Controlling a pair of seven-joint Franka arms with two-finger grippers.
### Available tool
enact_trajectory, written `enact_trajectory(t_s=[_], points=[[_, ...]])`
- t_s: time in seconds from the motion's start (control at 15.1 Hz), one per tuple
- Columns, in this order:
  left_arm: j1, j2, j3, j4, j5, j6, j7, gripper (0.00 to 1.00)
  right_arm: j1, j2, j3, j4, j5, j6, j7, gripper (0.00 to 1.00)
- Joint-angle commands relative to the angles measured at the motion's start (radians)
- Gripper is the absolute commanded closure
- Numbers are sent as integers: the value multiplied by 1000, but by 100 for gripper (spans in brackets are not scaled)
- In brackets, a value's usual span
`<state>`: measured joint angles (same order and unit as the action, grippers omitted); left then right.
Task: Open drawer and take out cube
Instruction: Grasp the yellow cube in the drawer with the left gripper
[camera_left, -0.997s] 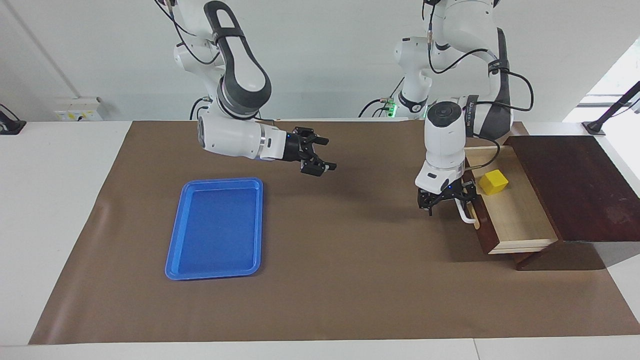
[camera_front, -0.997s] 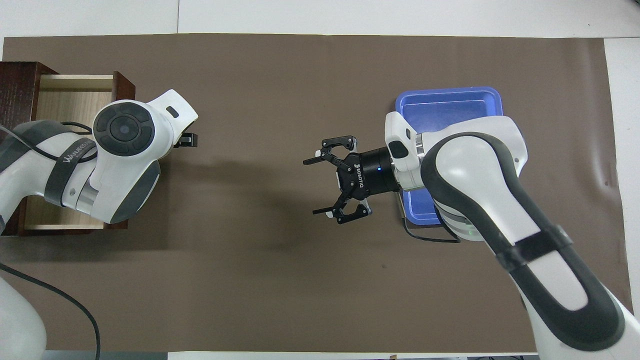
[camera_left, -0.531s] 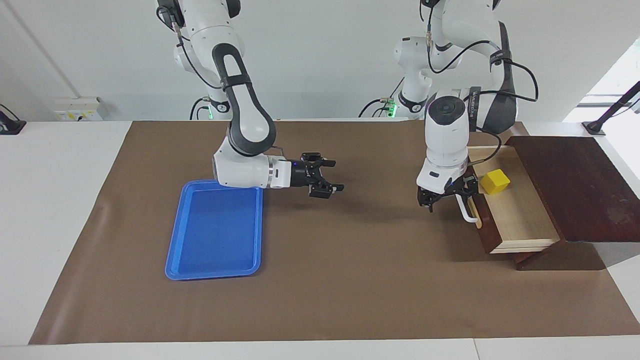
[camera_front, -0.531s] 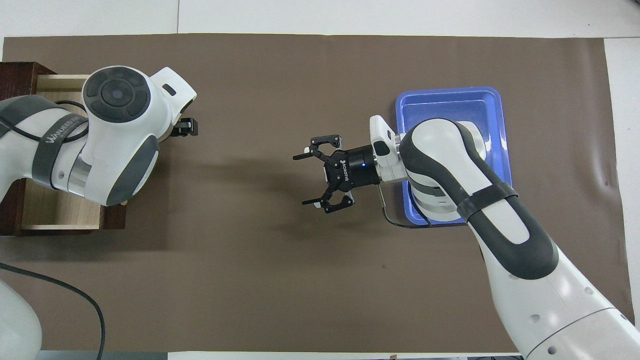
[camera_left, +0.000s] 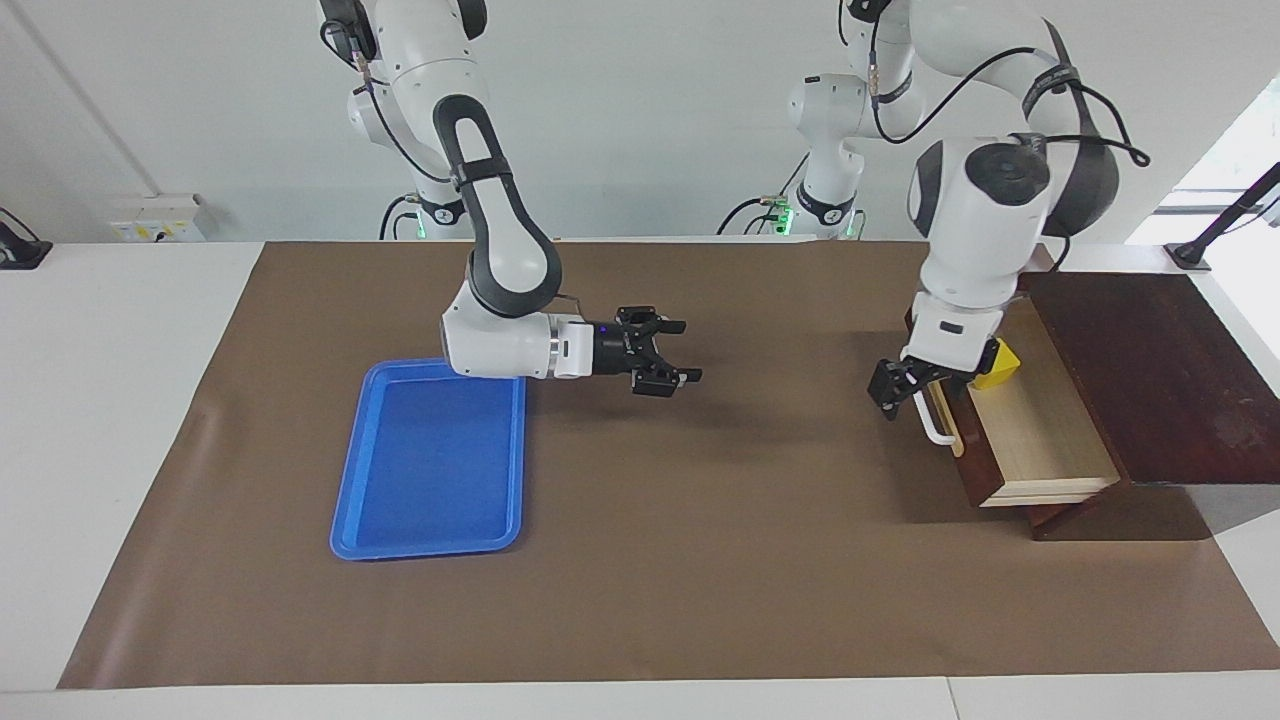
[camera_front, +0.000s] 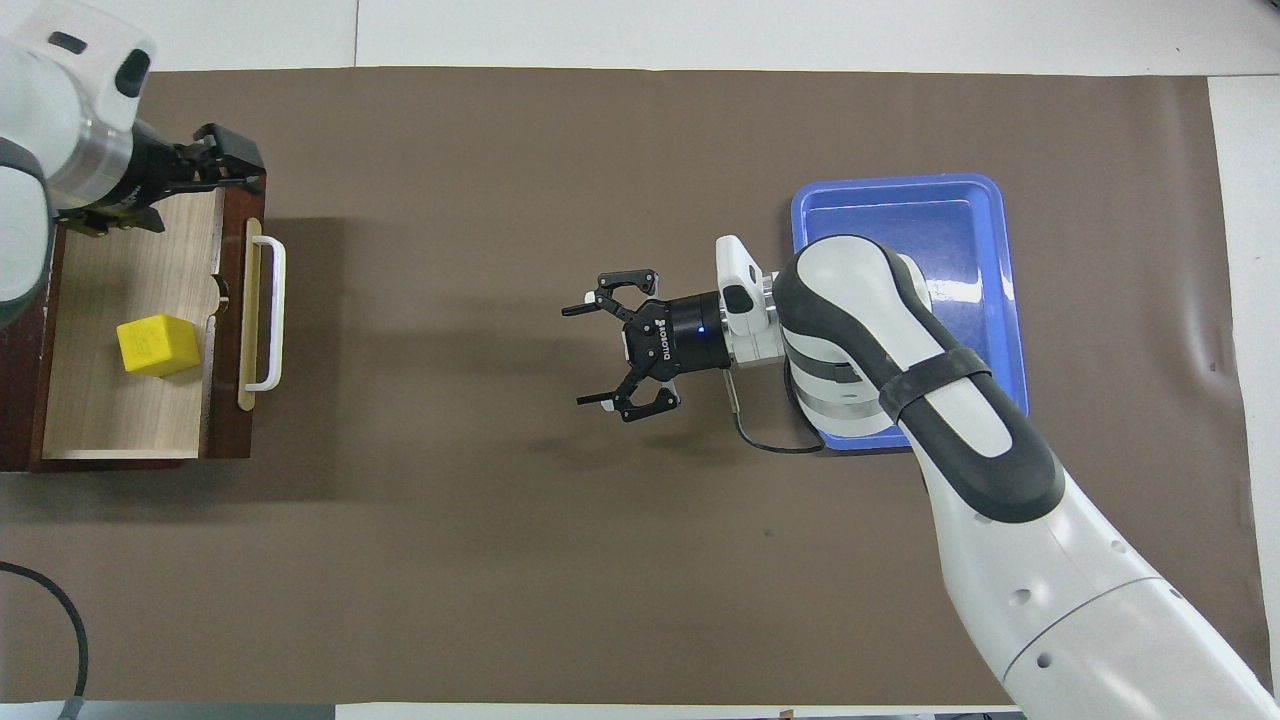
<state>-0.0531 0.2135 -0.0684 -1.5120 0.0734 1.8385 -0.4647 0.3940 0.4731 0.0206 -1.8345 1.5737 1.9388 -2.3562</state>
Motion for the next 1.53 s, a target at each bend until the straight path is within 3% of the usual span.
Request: enact_trajectory(t_s=[0.0, 0.27, 0.47, 0.73, 1.26, 1.33, 1.46], points=[[36, -29, -5, -22, -18, -48, 47, 0, -9, 131, 27, 110, 81, -55, -73, 0], [113, -113, 1, -195, 6, -18, 167, 0, -4, 153, 44, 150, 95, -44, -72, 0], [118, -181, 1, -357, 55, 99, 193, 0, -1, 156, 52, 158, 107, -24, -66, 0], [136, -194, 1, -463, 118, 177, 126, 0, 29, 159, 52, 176, 127, -11, -43, 0], [138, -171, -1, -514, 167, 274, 43, 0, 40, 171, 73, 208, 146, 25, -17, 0], [131, -171, -1, -514, 167, 271, 37, 5, 48, 171, 73, 210, 158, 26, -14, 0], [125, -172, -1, -511, 167, 257, 38, 38, 57, 171, 73, 210, 180, 49, 3, 0]])
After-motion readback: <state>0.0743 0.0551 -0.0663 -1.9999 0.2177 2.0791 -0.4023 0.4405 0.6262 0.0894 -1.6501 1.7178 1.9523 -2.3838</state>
